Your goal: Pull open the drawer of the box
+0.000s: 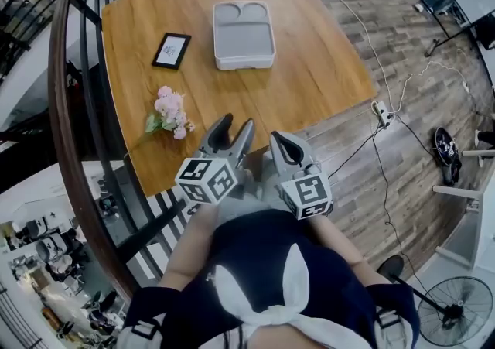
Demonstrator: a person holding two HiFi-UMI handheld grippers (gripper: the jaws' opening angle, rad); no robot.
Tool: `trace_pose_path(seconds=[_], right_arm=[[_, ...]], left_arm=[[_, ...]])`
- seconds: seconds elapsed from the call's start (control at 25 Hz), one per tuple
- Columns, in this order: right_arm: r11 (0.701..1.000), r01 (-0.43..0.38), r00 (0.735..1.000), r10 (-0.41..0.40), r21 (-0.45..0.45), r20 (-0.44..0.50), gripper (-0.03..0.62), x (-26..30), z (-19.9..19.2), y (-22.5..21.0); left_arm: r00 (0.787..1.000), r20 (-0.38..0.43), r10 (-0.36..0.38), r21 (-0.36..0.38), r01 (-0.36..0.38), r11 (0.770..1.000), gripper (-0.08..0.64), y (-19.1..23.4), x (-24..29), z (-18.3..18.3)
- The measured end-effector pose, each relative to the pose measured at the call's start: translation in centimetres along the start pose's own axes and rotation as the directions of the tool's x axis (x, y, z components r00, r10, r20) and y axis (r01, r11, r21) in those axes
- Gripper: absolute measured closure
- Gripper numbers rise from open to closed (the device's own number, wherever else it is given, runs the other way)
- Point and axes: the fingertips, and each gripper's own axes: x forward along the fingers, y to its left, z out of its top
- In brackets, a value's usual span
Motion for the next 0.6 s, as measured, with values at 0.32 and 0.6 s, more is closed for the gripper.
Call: trace_pose_path(seconds=[0.32,0.6], right_arm=[[0.999,-0.046,0.999,0.046,-0.013,-0.014,0.594,3.2,0.5,-2.6],[0.996,-0.085,0.996,0.085,-0.016,-0.022,0.594,6.1,1.6,-5.5]], left_arm=[[0.999,0.000,0.038,-0.096,-0.038,0.995,0.316,2.6,3.9,0.6],[0.996,-0.018,0.090,-0.172,-0.092,0.981,0.316,5.4,7.7,0.7]])
